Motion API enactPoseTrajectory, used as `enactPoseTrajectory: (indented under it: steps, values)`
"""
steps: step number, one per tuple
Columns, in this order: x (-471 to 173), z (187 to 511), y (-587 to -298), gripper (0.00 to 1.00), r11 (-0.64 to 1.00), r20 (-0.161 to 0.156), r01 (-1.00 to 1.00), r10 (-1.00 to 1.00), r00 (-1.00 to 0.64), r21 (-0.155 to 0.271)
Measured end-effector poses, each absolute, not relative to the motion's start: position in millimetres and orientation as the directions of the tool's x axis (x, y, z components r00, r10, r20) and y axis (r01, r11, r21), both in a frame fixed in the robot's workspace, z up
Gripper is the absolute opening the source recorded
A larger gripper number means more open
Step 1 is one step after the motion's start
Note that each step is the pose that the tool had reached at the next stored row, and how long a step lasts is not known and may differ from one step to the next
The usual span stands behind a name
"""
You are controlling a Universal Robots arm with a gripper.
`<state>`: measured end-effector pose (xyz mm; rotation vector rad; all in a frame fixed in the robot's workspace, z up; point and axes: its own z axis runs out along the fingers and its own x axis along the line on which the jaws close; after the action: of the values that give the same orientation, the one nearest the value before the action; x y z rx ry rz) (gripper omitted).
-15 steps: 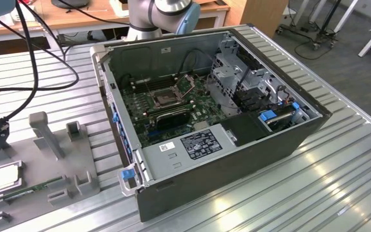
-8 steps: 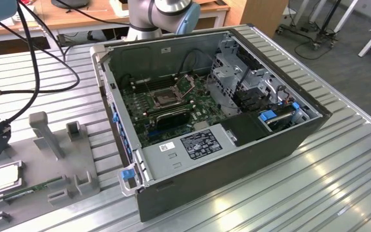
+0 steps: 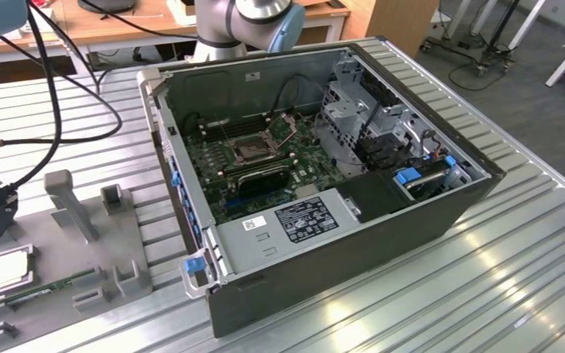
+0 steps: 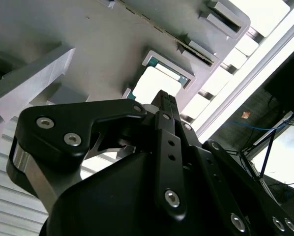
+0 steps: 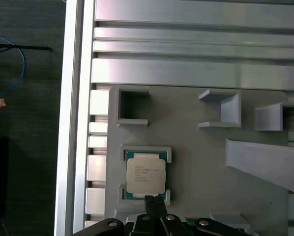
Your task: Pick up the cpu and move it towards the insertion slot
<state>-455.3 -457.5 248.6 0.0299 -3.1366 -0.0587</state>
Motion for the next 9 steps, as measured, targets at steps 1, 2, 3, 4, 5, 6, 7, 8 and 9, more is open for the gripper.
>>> enactPoseTrajectory:
  steps: [1, 2, 3, 4, 5, 6, 7, 8, 9]
  values:
    - [-455.3, 247.5, -457.5, 0.11, 0.999, 0.004, -0.019, -0.019, -1.000, 0.037]
    - [-455.4, 246.2, -457.5, 0.11, 0.999, 0.004, -0.019, -0.019, -1.000, 0.037]
    - [-455.3, 244.9, -457.5, 0.11, 0.999, 0.004, -0.019, -0.019, -1.000, 0.037]
    - [-455.3, 243.6, -457.5, 0.11, 0.999, 0.004, -0.019, -0.019, -1.000, 0.037]
    - [-455.3, 242.2, -457.5, 0.11, 0.999, 0.004, -0.019, -0.019, -1.000, 0.037]
    - [-455.3, 241.0, -457.5, 0.11, 0.999, 0.004, -0.019, -0.019, -1.000, 0.037]
    - [-455.3, 239.6, -457.5, 0.11, 0.999, 0.004, -0.019, -0.019, -1.000, 0.037]
    - [-455.3, 238.2, -457.5, 0.11, 0.999, 0.004, -0.019, -0.019, -1.000, 0.037]
    - [-455.3, 236.9, -457.5, 0.11, 0.999, 0.004, -0.019, -0.019, -1.000, 0.037]
